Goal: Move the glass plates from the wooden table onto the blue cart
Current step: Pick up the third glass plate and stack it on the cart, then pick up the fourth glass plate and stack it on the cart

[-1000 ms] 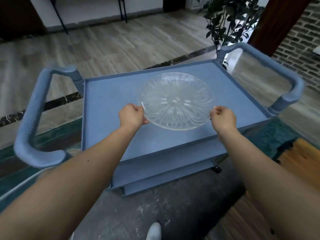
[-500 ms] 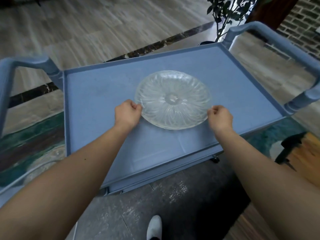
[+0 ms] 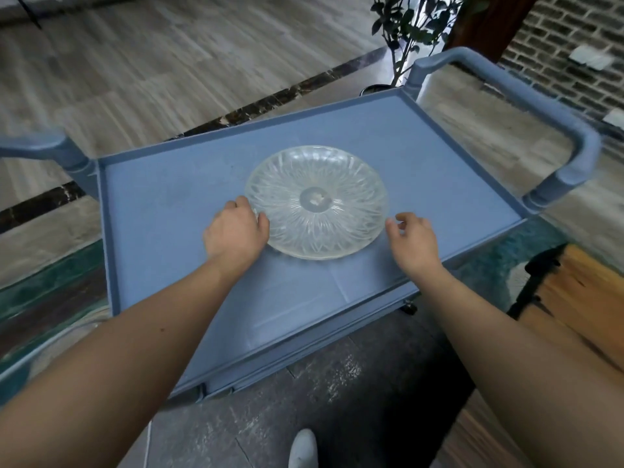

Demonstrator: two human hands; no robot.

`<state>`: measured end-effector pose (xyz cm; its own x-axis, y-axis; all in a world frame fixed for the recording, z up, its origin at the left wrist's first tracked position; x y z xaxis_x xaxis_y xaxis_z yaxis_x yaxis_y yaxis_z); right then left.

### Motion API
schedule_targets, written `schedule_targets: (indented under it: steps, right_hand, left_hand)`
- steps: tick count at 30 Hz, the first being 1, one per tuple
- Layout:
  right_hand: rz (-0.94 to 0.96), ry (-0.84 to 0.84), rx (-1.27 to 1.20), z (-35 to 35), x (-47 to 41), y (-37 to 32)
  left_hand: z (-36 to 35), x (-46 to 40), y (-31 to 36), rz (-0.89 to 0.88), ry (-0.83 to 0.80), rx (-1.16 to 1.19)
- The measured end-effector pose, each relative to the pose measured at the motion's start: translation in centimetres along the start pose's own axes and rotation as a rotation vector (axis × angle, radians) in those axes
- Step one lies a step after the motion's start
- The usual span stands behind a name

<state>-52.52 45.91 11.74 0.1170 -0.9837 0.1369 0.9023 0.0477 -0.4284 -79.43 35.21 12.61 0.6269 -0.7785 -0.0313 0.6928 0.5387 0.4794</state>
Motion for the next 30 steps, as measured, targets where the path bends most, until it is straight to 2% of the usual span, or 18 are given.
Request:
schedule_targets:
  steps: [8,12,16,23,30]
  right_hand:
    - [0.059,0.056,0.163,8.7,6.9,6.5]
    - [-0.045,0.134,0.254,14.4,11.4,12.7]
    - [-0.197,0.248,0.258,19.1,16.1,18.3]
    - [-0.427,0.332,0.279,25.1,27.7,29.7]
    - [-0.677,0.449,0.276,29.0,43.2,41.6]
  left_hand:
    - [0.2,3.5,9.8,-0.456,-0.184,0.175]
    - [-1.0,6.3,16.9,-0.624,-0.331,0.154]
    - [-2.5,10.5,24.3,-0.802,-0.375,0.109]
    - [-5.4,23.7,37.2,-1.117,-0.476,0.058]
    - [-7.8,41.6,45.5,-1.346,-0.539,-0.023]
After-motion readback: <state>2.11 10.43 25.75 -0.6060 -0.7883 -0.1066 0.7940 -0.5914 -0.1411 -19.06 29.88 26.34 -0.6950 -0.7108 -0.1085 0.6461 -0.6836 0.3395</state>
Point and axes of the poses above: each hand's wrist, its own x-axis away from the middle knuckle, its own z-axis out of the back of the hand, y = z × x, the point moved 1 cm from there along -x, towards the middle knuckle, and after that the axes turned 12 degrees about x, right-handed, at the moved point
